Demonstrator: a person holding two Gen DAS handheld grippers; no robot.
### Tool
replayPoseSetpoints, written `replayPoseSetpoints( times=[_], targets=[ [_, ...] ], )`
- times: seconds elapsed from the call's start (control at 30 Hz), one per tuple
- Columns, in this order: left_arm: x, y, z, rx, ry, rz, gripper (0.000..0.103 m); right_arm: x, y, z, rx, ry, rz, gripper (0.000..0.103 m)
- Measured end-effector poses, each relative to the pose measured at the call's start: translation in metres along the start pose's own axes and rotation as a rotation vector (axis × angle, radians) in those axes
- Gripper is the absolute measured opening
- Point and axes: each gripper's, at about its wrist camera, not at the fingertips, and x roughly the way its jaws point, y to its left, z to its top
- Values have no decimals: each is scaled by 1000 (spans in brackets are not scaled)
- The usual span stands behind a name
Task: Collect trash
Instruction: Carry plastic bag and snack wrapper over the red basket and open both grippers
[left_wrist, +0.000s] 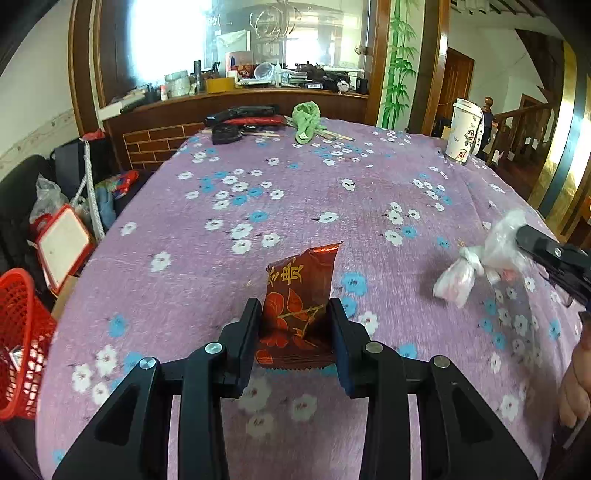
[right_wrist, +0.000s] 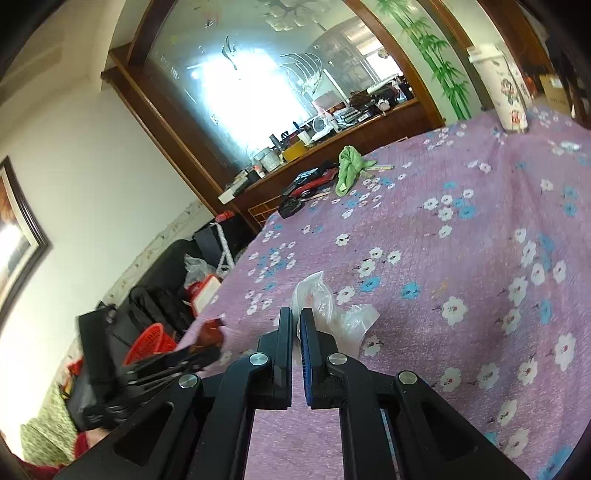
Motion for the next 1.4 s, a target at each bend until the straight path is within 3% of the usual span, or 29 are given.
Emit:
replayPoseSetpoints(
  times=[0.23,0.4,0.7,1.4],
  targets=[
    [-31,6,-9,17,-44,19,35,0,30,-6,-81,11,-115,5],
    [-45,11,-18,14,-62,15,35,-20,78,-20,-164,-14,-140,5],
    [-63,22,-38,14,-91,30,35,-37,129,-51,-216,-43,-152,5],
    [-85,42,-58,24,-164,112,35,-28,166,-69,-268,-14,-174,5]
  ],
)
